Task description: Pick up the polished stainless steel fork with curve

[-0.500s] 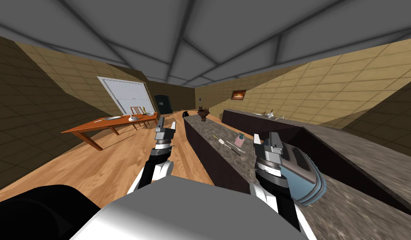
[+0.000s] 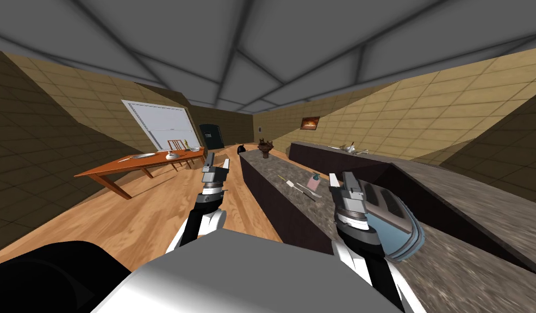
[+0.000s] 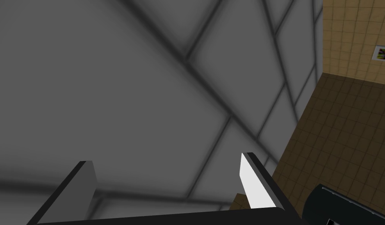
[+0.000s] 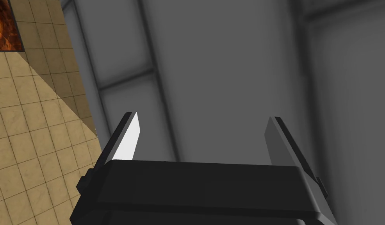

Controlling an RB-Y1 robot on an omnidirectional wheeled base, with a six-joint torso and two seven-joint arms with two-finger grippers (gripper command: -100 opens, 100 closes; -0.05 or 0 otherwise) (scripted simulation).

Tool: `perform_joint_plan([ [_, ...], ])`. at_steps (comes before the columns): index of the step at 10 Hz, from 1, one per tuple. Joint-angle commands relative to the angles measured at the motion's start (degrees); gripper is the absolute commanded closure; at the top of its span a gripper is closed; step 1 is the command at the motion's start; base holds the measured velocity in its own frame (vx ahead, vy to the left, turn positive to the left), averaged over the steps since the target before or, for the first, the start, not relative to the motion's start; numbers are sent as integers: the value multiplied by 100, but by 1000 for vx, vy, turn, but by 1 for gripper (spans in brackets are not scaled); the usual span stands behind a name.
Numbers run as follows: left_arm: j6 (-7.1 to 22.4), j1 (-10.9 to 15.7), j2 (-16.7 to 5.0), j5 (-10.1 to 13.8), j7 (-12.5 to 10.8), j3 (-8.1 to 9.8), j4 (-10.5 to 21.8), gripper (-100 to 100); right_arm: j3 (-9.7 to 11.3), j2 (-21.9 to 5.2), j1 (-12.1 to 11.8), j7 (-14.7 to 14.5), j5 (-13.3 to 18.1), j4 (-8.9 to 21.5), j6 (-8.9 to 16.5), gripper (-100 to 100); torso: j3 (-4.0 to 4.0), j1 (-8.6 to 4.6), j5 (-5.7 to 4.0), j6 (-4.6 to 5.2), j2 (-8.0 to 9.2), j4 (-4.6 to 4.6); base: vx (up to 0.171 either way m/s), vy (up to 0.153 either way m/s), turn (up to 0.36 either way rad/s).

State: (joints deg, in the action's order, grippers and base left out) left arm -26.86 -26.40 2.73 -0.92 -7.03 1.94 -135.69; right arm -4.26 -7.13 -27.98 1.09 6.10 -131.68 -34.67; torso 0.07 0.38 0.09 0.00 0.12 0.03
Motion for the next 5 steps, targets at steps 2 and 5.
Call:
perform_joint_plan([
  [2,0,0,0,0,0,0,0,0,-100,-459,59,85,161,50,-79,-100,0,8,2,0,0,0,-27,130,-50],
  [5,0,0,0,0,0,0,0,0,-179,-888,91,148,313,126,-155,-100,-2,-6,-1,0,-4,-1,-25,93,-25],
])
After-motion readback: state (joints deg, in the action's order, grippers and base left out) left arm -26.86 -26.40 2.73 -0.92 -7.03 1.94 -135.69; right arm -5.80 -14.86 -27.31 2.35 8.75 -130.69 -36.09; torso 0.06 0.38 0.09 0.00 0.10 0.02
